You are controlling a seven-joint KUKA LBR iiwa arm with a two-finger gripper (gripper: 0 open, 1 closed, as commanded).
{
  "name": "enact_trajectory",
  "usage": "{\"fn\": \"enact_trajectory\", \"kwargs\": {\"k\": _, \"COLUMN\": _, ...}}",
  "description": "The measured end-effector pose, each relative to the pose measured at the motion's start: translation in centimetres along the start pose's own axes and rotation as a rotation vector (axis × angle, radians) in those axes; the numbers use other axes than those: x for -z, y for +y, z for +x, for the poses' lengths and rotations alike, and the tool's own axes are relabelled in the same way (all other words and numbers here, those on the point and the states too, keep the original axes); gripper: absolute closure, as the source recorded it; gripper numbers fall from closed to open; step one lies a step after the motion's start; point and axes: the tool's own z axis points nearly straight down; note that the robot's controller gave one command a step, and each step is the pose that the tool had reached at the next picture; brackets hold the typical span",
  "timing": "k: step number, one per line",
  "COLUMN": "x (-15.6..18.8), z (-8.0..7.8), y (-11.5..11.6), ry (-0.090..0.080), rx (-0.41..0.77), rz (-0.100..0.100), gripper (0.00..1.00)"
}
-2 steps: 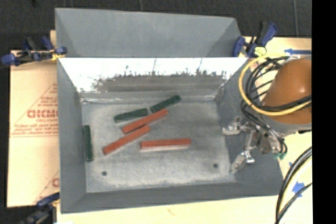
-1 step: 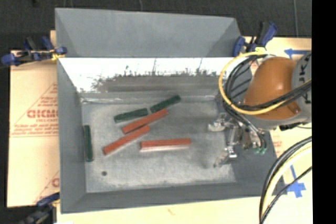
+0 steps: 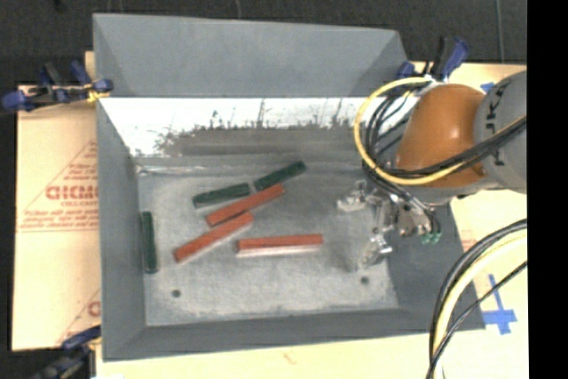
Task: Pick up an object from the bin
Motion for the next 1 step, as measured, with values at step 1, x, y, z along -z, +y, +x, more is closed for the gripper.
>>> {"fn": "enact_trajectory", "kwargs": {"k": 1, "x": -2.58, "z": -4.86, "y": 4.57, "ry": 0.006, "rx": -0.045, "rz": -0.002, "gripper": 1.0}}
